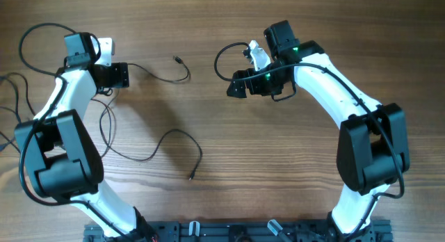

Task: Untangle cables

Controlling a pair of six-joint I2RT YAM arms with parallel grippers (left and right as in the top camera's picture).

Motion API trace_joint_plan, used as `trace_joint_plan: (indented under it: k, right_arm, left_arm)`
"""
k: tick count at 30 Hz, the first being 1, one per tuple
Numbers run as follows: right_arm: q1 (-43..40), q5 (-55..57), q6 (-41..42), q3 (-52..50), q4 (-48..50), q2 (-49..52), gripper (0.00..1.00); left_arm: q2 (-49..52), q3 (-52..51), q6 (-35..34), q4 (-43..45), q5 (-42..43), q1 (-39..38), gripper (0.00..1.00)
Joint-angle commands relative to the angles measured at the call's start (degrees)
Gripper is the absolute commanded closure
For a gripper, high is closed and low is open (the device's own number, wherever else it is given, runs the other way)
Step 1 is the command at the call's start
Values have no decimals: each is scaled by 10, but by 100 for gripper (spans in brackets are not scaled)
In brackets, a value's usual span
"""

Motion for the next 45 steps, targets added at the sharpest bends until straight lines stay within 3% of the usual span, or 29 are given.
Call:
trace_joint_plan:
  k: [1, 3, 4, 5, 6, 8, 9, 10, 11, 12, 17, 22, 26, 31, 34, 37, 44, 45]
  right_arm:
    - [1, 2, -13, 1, -3, -15, 3]
    - [1, 3, -13, 1, -3, -15, 2]
    - [1, 2, -13, 1, -3, -15, 2]
    - [1, 2, -13, 1, -3, -15, 2]
    - [1, 2, -12, 1, -3, -15, 2]
    - [1, 2, -12, 1, -3, -15, 2]
    - [1, 2, -12, 1, -3, -15, 2]
    - [1, 2, -12, 1, -3, -15, 2]
    - [1, 2, -12, 1, -3, -15, 2]
    - [1, 2, -12, 1, -3, -15, 2]
    - [1, 2, -12, 1, 1, -15, 2]
    - [1, 2, -7, 1, 1, -15, 2]
    - [1, 2, -7, 1, 2, -15, 2]
    - [1, 2, -7, 1, -5, -15, 2]
    - [1, 2, -7, 1, -13, -15, 2]
    - [1, 2, -8, 1, -28, -15, 2]
    - [1, 2, -8, 1, -46, -15, 2]
    - [1, 2, -8, 1, -49, -15, 2]
  left_arm:
    - [28, -5, 19, 19, -10, -2, 27]
    - [36, -5, 19, 23, -10, -3, 43]
    - [37, -5, 19, 26, -9, -3, 64]
    - [37, -5, 19, 31, -9, -3, 76]
    - [37, -5, 19, 35, -10, -4, 75]
    - [38, -5, 18, 37, -9, -4, 61]
    - [40, -5, 19, 36, -7, -5, 61]
    - [45, -5, 19, 34, 3, -4, 64]
    - [50, -5, 18, 29, 10, -5, 89]
    - [54, -5, 13, 25, 10, -5, 96]
    - [7, 29, -83, 30, 10, -5, 96]
    - [-118, 147, -259, 3, 50, -4, 96]
    - [-210, 208, -303, 22, 167, -5, 96]
    - [-310, 221, -344, 136, 181, 3, 96]
    - [-320, 221, -347, 201, 124, 40, 96]
    - [-297, 221, -347, 195, 26, 96, 96]
    - [-163, 221, -346, 56, -109, 188, 96]
    - [-144, 221, -346, 43, -114, 192, 91]
